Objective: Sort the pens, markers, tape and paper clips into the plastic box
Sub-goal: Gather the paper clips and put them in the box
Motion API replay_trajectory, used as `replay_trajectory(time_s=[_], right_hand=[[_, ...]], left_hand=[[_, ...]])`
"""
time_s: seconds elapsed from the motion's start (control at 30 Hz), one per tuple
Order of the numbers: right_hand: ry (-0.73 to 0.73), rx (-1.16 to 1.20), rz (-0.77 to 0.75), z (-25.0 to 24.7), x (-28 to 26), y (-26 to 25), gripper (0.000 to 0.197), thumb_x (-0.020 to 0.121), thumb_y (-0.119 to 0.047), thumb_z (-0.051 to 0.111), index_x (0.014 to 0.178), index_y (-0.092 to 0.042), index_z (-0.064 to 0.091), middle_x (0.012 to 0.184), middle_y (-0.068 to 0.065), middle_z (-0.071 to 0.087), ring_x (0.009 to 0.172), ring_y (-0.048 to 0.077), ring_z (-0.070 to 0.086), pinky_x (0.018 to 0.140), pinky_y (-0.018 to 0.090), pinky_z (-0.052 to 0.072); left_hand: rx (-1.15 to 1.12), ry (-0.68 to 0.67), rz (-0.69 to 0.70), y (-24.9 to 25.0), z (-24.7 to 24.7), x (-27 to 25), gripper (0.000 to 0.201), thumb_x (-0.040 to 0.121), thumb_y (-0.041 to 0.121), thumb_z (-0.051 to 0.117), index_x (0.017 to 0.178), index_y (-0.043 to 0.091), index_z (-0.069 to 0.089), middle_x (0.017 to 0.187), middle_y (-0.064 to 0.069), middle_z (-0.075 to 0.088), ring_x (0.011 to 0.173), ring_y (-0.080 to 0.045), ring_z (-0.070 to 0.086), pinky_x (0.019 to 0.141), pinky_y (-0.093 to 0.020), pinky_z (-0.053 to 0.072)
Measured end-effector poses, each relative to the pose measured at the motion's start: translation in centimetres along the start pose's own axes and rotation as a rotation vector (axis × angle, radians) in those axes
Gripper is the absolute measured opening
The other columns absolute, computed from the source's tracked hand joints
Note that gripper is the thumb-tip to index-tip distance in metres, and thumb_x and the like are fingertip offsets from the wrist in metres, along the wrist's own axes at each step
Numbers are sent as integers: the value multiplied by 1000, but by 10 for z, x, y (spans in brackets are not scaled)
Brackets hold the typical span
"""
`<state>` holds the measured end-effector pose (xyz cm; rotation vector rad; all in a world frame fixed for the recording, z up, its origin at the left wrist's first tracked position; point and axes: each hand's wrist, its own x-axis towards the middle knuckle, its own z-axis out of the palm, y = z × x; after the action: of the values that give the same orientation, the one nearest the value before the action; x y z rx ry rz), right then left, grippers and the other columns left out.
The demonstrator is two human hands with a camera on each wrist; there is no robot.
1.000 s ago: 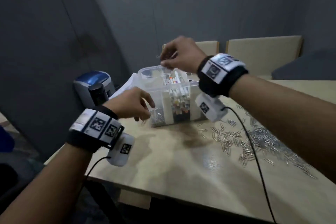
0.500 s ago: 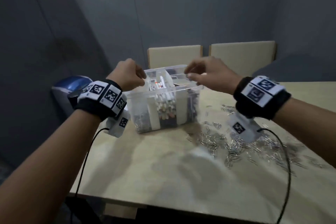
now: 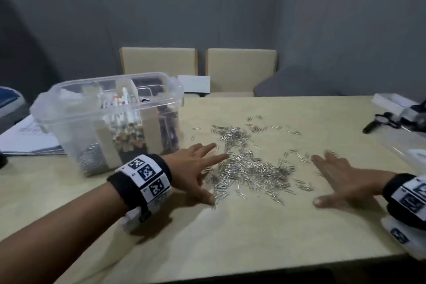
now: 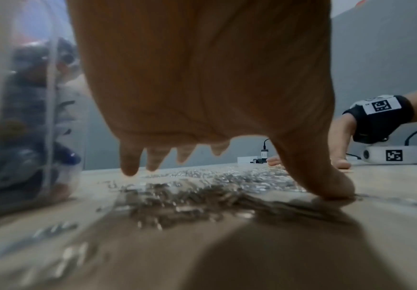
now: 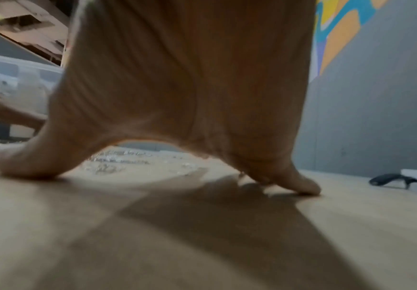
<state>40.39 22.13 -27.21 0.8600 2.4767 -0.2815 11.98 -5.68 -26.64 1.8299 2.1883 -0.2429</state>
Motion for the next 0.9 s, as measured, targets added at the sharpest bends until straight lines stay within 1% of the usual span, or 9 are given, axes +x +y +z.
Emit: replay_trajectory(time_s=[0.07,0.17,0.3,0.4,0.53,0.6,0.7,0.8,0.9], right_hand=[[-5,21,7,1,2,-7,150,36,-99,54,145,-37,-29,154,3,-34,143,39,-23,117,61,2],[-17,42,-49,-11,12,-19,153,32,-97,58,142,-41,-32,150,-1,-38,138,45,-28,112,67,-4],[-62,7,-181,-29,38,-33,153,33,-94,60,140,-40,-35,148,3,-44,135,43,-34,106,70,-13],[-76,-34,-293,-44,63,-45,152,30,-96,56,139,-42,-35,145,3,-46,134,37,-39,108,68,-16],[-18,-62,-436,-68,107,-63,142,39,-91,59,137,-49,-36,145,-1,-46,133,27,-43,106,63,-24],[36,-41,-454,-80,136,-71,137,39,-97,50,136,-51,-35,147,-3,-43,136,27,-40,105,60,-24],[-6,15,-418,-97,161,-85,130,40,-102,33,141,-49,-27,151,-4,-36,139,32,-33,106,66,-19],[-67,-29,-423,-100,154,-98,115,54,-96,31,144,-48,-20,152,-5,-35,137,36,-35,105,71,-17],[-138,-6,-465,-96,128,-103,110,62,-90,43,145,-49,-17,153,-7,-33,139,30,-34,109,68,-15]], left_hand=[[6,-45,-27,-2,-2,13,118,62,84,57,142,51,-23,158,1,-24,147,-30,-13,117,-59,4],[-11,-56,-36,-3,-7,29,111,70,81,52,144,46,-24,157,1,-28,146,-30,-17,116,-53,-1],[-61,-86,-54,-8,-11,52,115,68,83,53,143,45,-26,154,2,-32,144,-31,-22,117,-55,-4],[-65,-93,-58,-11,-11,68,110,68,86,47,143,46,-24,153,1,-33,143,-36,-23,117,-57,-4],[-81,-9,-127,-19,-20,95,100,75,83,40,145,46,-22,154,-1,-31,144,-38,-17,116,-53,-1],[-110,-7,-165,-26,-21,109,95,79,79,39,146,46,-19,155,0,-29,144,-38,-16,116,-52,-2],[-122,-21,-171,-27,-21,116,84,85,75,33,147,46,-16,158,1,-21,144,-41,-13,117,-54,0],[-185,11,-170,-22,-23,110,75,88,74,23,148,46,-13,160,3,-14,145,-41,-11,117,-55,-1],[-271,35,-155,-16,-30,100,82,86,77,26,151,39,-7,159,1,-11,147,-31,-9,117,-48,-3]])
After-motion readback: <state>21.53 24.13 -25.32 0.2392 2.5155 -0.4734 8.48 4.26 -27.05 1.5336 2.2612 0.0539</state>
